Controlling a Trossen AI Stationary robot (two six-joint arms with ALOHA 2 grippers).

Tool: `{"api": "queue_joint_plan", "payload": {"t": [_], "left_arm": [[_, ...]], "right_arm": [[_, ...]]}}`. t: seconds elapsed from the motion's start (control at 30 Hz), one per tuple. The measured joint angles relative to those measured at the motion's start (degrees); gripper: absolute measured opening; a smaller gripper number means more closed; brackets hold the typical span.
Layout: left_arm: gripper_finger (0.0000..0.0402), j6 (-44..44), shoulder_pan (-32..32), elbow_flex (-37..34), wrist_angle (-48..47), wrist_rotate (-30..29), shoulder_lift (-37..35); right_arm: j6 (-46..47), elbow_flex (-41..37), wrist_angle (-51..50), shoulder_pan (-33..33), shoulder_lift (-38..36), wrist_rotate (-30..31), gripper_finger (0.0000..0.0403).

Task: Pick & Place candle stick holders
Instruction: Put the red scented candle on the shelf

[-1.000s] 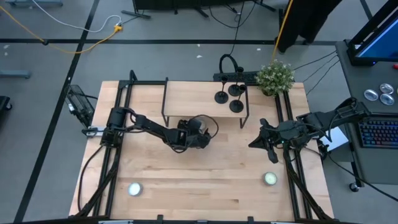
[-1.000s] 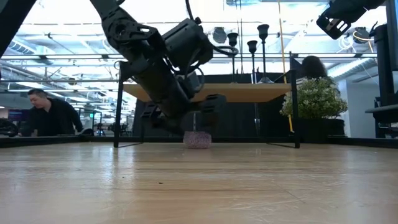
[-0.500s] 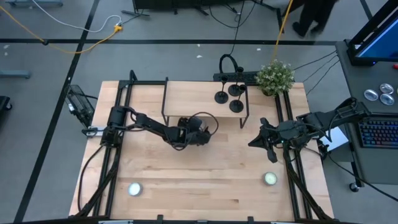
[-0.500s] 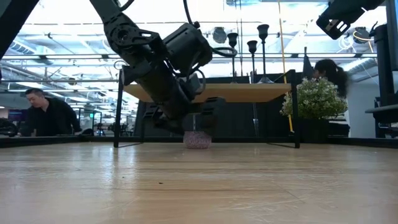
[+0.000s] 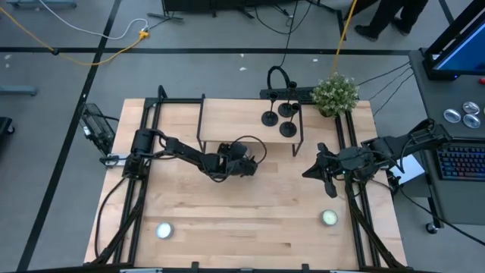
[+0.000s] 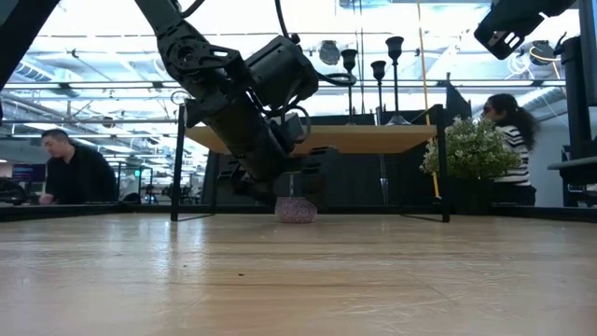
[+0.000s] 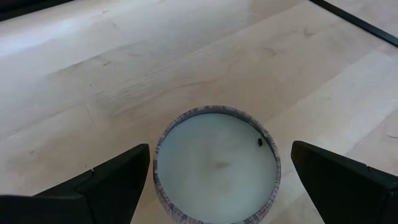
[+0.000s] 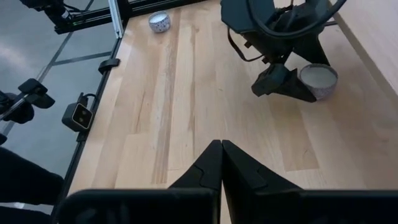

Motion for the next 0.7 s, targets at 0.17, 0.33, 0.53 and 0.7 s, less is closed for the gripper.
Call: {"api": "queue_joint_plan", "payload": {"t": [0.17,0.33,0.53,0.7], "left_arm": [[0.0365,0.0,0.1,0.0,0.0,0.3,0.0],[0.0317,0.0,0.1,0.0,0.2,0.4,0.3],[0.0310,-0.1,0.1,0.0,0.3,0.5,0.5],[0.0308,-0.2,0.1,0.0,0.4,0.0,0.6]], "right_arm": [[0.0,0.0,0.0,0.0,0.0,0.0,0.0000],[0.1,0.0,0.0,0.0,0.0,0.0,0.0000],[0.9,0.0,0.0,0.0,0.0,0.0,0.0000],[1.0,-0.1,0.0,0.0,0.0,0.0,0.0000]]}}
